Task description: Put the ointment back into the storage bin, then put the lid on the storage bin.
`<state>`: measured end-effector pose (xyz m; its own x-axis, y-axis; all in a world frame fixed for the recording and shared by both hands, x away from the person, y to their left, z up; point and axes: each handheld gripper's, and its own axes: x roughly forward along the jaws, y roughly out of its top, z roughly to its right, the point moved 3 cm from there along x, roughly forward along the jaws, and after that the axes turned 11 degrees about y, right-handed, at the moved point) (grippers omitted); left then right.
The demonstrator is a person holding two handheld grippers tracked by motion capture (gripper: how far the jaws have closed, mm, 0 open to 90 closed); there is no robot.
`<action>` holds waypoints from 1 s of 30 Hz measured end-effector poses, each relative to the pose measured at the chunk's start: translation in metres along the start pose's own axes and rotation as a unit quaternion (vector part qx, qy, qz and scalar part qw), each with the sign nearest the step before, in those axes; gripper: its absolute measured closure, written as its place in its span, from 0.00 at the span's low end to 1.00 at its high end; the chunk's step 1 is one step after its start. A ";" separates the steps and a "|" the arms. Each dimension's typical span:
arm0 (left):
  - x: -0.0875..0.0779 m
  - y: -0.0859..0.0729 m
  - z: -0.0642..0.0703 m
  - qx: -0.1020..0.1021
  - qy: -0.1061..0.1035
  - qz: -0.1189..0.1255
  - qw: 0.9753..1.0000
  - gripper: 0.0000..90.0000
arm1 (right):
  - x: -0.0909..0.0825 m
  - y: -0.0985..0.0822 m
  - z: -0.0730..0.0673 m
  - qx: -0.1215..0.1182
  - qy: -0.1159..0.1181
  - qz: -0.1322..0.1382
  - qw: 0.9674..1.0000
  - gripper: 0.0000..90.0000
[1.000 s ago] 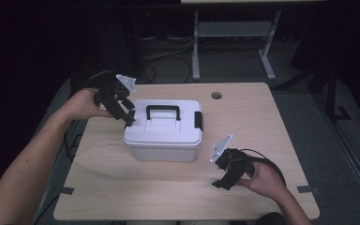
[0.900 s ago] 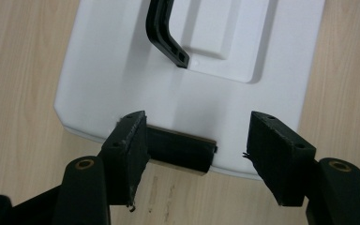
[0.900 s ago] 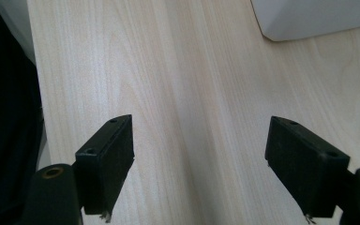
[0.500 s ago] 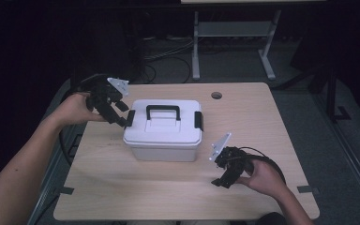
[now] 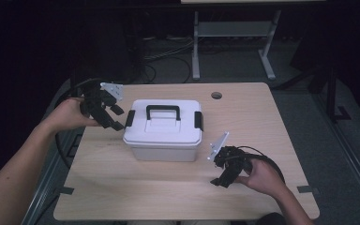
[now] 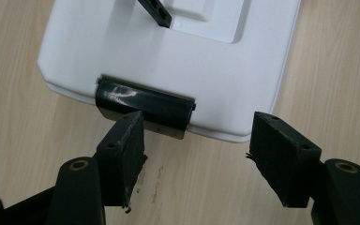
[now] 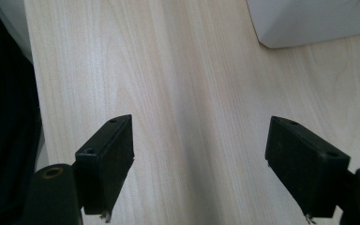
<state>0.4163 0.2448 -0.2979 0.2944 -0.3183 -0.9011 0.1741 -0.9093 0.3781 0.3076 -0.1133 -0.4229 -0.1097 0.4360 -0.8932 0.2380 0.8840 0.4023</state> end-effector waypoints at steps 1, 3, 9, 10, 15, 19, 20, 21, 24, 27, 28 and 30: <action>0.000 -0.001 0.000 0.002 0.000 -0.003 1.000 0.38 | 0.000 0.000 0.000 0.000 0.000 -0.001 1.000 0.25; 0.001 -0.002 0.001 0.000 0.002 -0.003 1.000 0.36 | 0.001 -0.001 0.000 0.004 -0.001 -0.003 1.000 0.25; 0.003 -0.007 0.004 -0.002 0.002 -0.002 1.000 0.36 | 0.002 0.000 0.000 0.001 0.000 -0.005 1.000 0.25; 0.003 -0.008 0.005 -0.002 0.002 -0.004 1.000 0.36 | 0.002 0.000 0.000 0.000 -0.001 -0.006 1.000 0.25; 0.003 -0.015 0.007 -0.006 0.002 -0.004 1.000 0.36 | 0.003 0.000 0.000 0.001 0.001 -0.008 1.000 0.25; 0.002 -0.019 0.007 -0.009 0.004 -0.003 1.000 0.36 | 0.005 0.001 0.001 0.003 0.002 -0.010 1.000 0.25; 0.002 -0.019 0.007 -0.009 0.004 -0.003 1.000 0.36 | 0.005 0.001 0.001 0.003 0.002 -0.010 1.000 0.25; 0.002 -0.020 0.007 -0.010 0.004 -0.003 1.000 0.36 | 0.005 0.001 0.001 0.002 0.002 -0.010 1.000 0.25; 0.002 -0.022 0.007 -0.012 0.005 -0.002 1.000 0.36 | 0.007 0.003 0.001 0.000 0.003 -0.012 1.000 0.25; 0.003 -0.024 0.008 -0.013 0.004 -0.002 1.000 0.36 | 0.006 0.003 0.001 0.001 0.002 -0.012 1.000 0.25; 0.003 -0.024 0.008 -0.013 0.004 -0.002 1.000 0.36 | 0.006 0.003 0.001 0.001 0.002 -0.012 1.000 0.25; 0.004 -0.026 0.009 -0.014 0.004 -0.001 1.000 0.36 | 0.006 0.003 0.000 0.002 0.000 -0.011 1.000 0.25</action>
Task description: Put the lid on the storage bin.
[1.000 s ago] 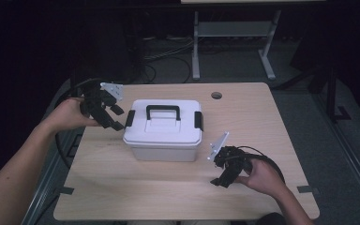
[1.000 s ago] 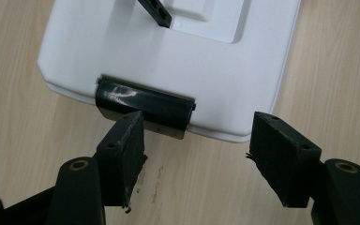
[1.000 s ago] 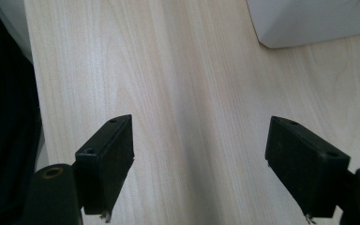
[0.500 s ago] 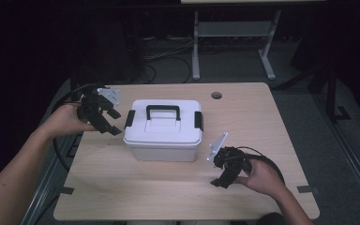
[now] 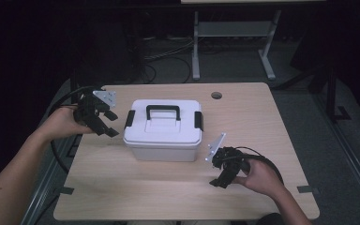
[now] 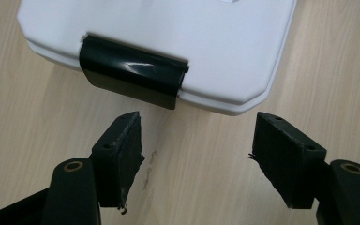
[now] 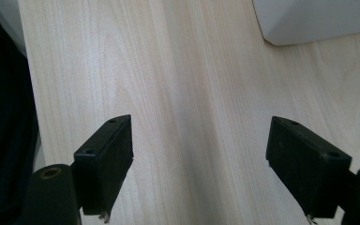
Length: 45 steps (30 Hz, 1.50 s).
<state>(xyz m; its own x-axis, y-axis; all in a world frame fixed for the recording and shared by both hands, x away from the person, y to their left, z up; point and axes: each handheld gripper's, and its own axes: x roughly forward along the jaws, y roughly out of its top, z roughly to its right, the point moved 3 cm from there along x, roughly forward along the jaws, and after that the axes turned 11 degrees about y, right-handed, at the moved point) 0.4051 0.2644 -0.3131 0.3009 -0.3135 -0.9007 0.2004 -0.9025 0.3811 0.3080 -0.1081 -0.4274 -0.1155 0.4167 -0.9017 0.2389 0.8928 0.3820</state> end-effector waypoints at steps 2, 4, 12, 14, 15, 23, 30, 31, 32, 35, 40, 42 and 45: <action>0.000 0.000 0.000 -0.001 -0.001 0.000 1.000 0.36 | 0.000 0.000 0.000 0.000 0.000 0.000 1.000 0.25; 0.000 -0.001 0.002 -0.001 -0.001 -0.002 1.000 0.36 | 0.000 0.000 0.000 0.001 0.001 -0.001 1.000 0.25; 0.000 -0.008 0.004 -0.005 0.002 -0.002 1.000 0.36 | 0.000 -0.001 0.001 0.002 0.001 -0.002 1.000 0.25; 0.001 -0.010 0.005 -0.006 0.004 -0.003 1.000 0.36 | 0.001 -0.001 0.000 0.002 0.003 -0.002 1.000 0.25; 0.001 -0.012 0.005 -0.007 0.003 -0.005 1.000 0.36 | 0.001 -0.001 0.000 0.003 0.003 -0.003 1.000 0.25; 0.000 -0.020 0.010 -0.013 0.008 -0.007 1.000 0.35 | 0.001 0.000 0.000 0.004 0.002 -0.002 1.000 0.25; 0.001 -0.029 0.016 -0.018 0.009 -0.008 1.000 0.33 | 0.002 0.001 0.001 0.003 0.003 -0.001 1.000 0.25; 0.002 -0.031 0.017 -0.019 0.010 -0.009 1.000 0.33 | 0.002 0.002 0.001 0.003 0.004 -0.001 1.000 0.25; 0.002 -0.031 0.017 -0.019 0.010 -0.009 1.000 0.33 | 0.002 0.002 0.001 0.003 0.004 -0.001 1.000 0.25; 0.005 -0.035 0.019 -0.020 0.008 -0.015 1.000 0.33 | 0.002 0.003 0.000 0.000 0.004 -0.001 1.000 0.25; 0.008 -0.040 0.023 -0.022 0.007 -0.014 1.000 0.32 | 0.003 0.003 0.000 0.000 0.004 -0.002 1.000 0.25; 0.009 -0.042 0.025 -0.022 0.007 -0.015 1.000 0.32 | 0.003 0.003 0.000 0.001 0.004 -0.003 1.000 0.25; 0.012 -0.047 0.028 -0.024 0.005 -0.016 1.000 0.32 | 0.003 0.004 -0.001 0.001 0.004 -0.003 1.000 0.24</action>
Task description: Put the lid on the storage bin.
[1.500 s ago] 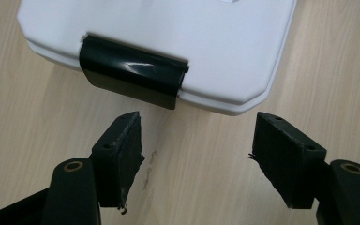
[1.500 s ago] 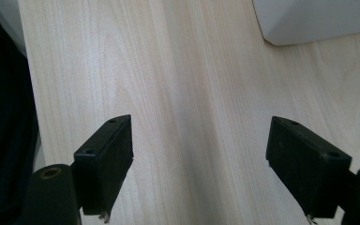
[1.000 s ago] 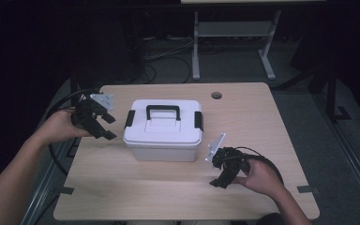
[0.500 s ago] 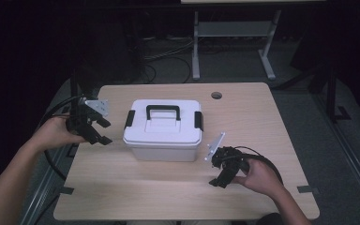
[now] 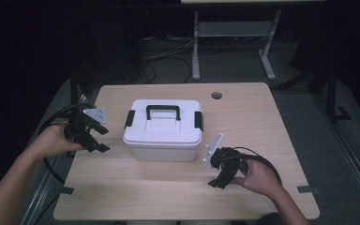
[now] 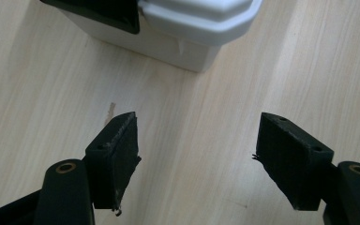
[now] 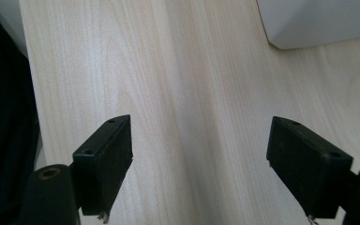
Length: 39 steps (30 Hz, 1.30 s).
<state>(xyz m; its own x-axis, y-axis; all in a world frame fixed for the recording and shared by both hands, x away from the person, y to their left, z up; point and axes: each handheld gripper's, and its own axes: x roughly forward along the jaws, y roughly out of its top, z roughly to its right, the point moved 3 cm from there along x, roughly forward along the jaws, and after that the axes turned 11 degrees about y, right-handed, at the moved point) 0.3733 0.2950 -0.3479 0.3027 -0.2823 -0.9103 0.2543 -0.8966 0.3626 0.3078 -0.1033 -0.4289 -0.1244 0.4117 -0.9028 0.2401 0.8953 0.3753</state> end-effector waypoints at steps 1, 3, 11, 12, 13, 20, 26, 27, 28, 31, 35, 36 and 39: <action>0.000 0.000 0.000 0.000 0.000 0.000 1.000 0.32 | 0.000 0.000 0.000 0.000 0.000 0.000 1.000 0.24; 0.002 -0.003 0.003 -0.001 -0.001 -0.002 1.000 0.32 | 0.000 0.000 0.000 0.000 0.000 0.000 1.000 0.24; 0.008 -0.012 0.010 0.000 0.000 -0.009 1.000 0.32 | 0.002 0.000 -0.001 0.003 0.002 0.001 1.000 0.24; 0.009 -0.014 0.012 0.000 -0.001 -0.010 1.000 0.32 | 0.002 0.000 -0.001 0.003 0.002 0.000 1.000 0.24; 0.009 -0.014 0.012 0.000 -0.001 -0.009 1.000 0.32 | 0.002 0.000 -0.001 0.002 0.002 0.001 1.000 0.24; 0.014 -0.018 0.018 0.005 -0.006 -0.013 1.000 0.32 | 0.003 0.000 -0.001 0.005 0.004 0.002 1.000 0.24; 0.019 -0.023 0.021 0.001 -0.006 -0.013 1.000 0.32 | 0.004 -0.001 -0.002 0.007 0.004 0.001 1.000 0.24; 0.019 -0.023 0.021 0.001 -0.006 -0.013 1.000 0.32 | 0.004 -0.001 -0.002 0.007 0.004 0.001 1.000 0.24; 0.021 -0.026 0.023 0.000 -0.006 -0.016 1.000 0.32 | 0.004 -0.002 -0.002 0.008 0.005 0.001 1.000 0.24; 0.022 -0.029 0.024 0.001 -0.006 -0.017 1.000 0.31 | 0.005 -0.001 -0.002 0.008 0.004 0.001 1.000 0.24; 0.024 -0.032 0.026 -0.002 -0.005 -0.014 1.000 0.31 | 0.006 -0.001 -0.002 0.007 0.005 0.000 1.000 0.24; 0.025 -0.033 0.026 -0.001 -0.004 -0.014 1.000 0.31 | 0.006 -0.001 -0.002 0.007 0.005 0.000 1.000 0.24; 0.028 -0.038 0.027 -0.004 -0.007 -0.016 1.000 0.31 | 0.008 0.000 -0.002 0.007 0.005 -0.002 1.000 0.24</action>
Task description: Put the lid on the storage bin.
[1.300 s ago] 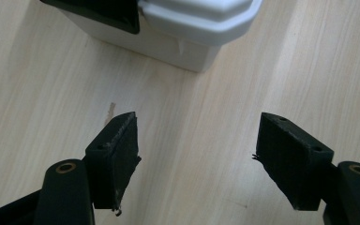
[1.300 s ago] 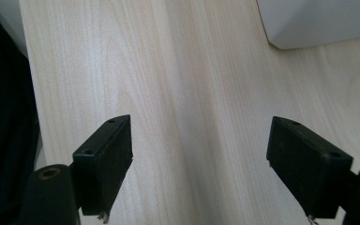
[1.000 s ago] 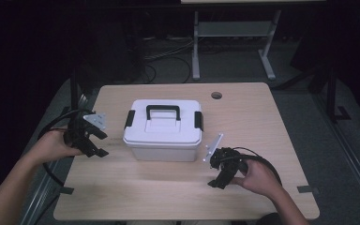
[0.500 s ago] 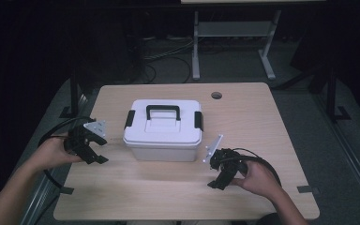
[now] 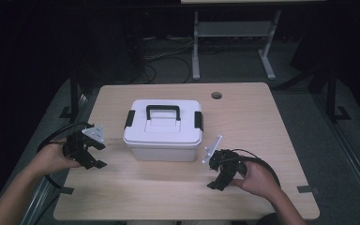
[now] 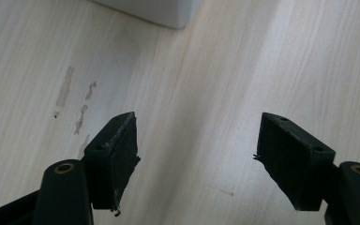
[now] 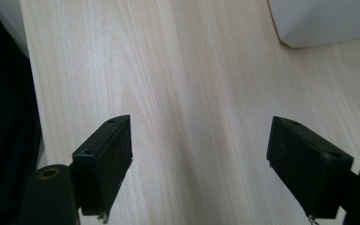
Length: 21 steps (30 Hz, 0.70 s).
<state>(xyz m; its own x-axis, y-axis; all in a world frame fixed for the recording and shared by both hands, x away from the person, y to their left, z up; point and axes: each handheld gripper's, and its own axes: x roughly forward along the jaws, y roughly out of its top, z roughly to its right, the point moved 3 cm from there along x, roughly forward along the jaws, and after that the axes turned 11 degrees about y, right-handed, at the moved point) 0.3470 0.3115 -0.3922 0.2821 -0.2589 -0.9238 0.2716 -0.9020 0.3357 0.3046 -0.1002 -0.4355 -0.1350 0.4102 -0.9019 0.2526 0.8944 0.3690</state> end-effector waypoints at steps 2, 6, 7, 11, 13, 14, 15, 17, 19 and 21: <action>0.002 -0.003 0.000 -0.002 0.000 0.000 1.000 0.31 | 0.001 0.000 0.000 0.001 -0.001 -0.002 1.000 0.24; 0.005 -0.007 0.001 -0.007 -0.001 0.002 1.000 0.32 | 0.003 0.001 0.000 -0.003 0.001 -0.002 1.000 0.24; 0.006 -0.009 0.001 -0.008 0.000 0.002 1.000 0.32 | 0.003 0.002 0.000 -0.004 0.000 -0.002 1.000 0.24; 0.008 -0.013 0.002 -0.009 -0.001 0.003 1.000 0.32 | 0.004 0.002 0.000 -0.003 0.001 -0.004 1.000 0.24; 0.009 -0.014 0.003 -0.008 -0.001 0.001 1.000 0.32 | 0.005 0.002 0.000 -0.003 0.002 -0.005 1.000 0.24; 0.010 -0.015 0.003 -0.010 0.000 0.001 1.000 0.32 | 0.005 0.002 0.000 -0.004 0.001 -0.005 1.000 0.24; 0.010 -0.015 0.003 -0.010 0.000 0.001 1.000 0.32 | 0.006 0.002 0.000 -0.004 0.001 -0.005 1.000 0.24; 0.012 -0.019 0.002 -0.015 -0.001 -0.002 1.000 0.32 | 0.006 0.003 0.000 -0.006 0.003 -0.005 1.000 0.24; 0.013 -0.020 0.002 -0.016 -0.001 -0.004 1.000 0.32 | 0.007 0.003 0.000 -0.007 0.003 -0.006 1.000 0.24; 0.015 -0.023 0.002 -0.019 -0.002 -0.002 1.000 0.32 | 0.008 0.003 0.000 -0.005 0.004 -0.007 1.000 0.24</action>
<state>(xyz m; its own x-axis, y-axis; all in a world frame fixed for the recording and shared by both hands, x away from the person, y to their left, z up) 0.3430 0.3274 -0.4138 0.2776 -0.2561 -0.9259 0.3068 -0.8897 0.3381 0.3046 -0.0945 -0.4416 -0.1471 0.3989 -0.9051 0.2409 0.9020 0.3583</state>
